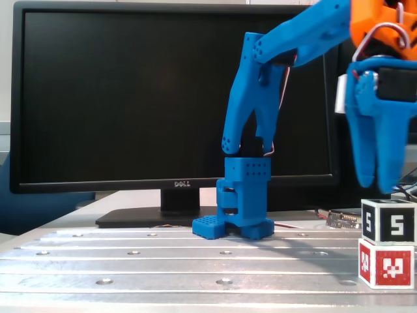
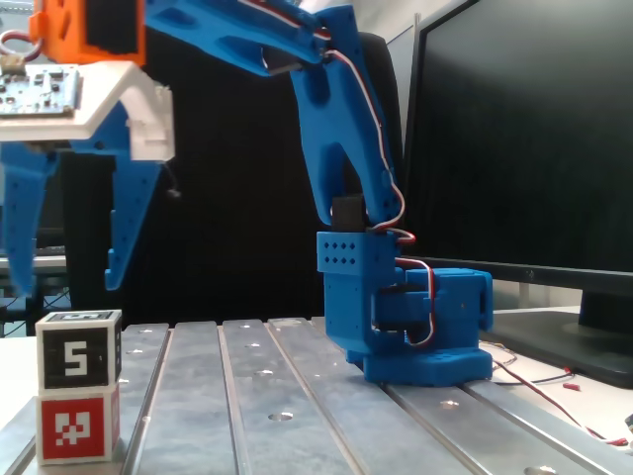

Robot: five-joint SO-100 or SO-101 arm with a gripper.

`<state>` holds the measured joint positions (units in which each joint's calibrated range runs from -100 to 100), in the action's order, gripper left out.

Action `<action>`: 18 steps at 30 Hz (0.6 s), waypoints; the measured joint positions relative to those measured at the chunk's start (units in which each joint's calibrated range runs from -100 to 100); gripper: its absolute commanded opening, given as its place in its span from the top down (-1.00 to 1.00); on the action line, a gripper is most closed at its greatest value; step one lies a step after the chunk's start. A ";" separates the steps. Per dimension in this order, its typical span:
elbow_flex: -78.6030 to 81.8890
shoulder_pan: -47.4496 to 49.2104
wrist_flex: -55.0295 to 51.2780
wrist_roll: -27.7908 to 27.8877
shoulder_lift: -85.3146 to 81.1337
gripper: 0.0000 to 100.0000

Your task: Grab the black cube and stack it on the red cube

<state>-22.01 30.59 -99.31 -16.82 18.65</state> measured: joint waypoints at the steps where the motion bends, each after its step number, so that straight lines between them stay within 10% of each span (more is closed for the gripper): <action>1: 0.00 -0.67 0.00 0.63 0.00 0.85; 18: 9.78 -12.67 1.55 9.71 -8.88 0.96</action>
<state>-12.23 17.93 -97.77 -7.11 9.77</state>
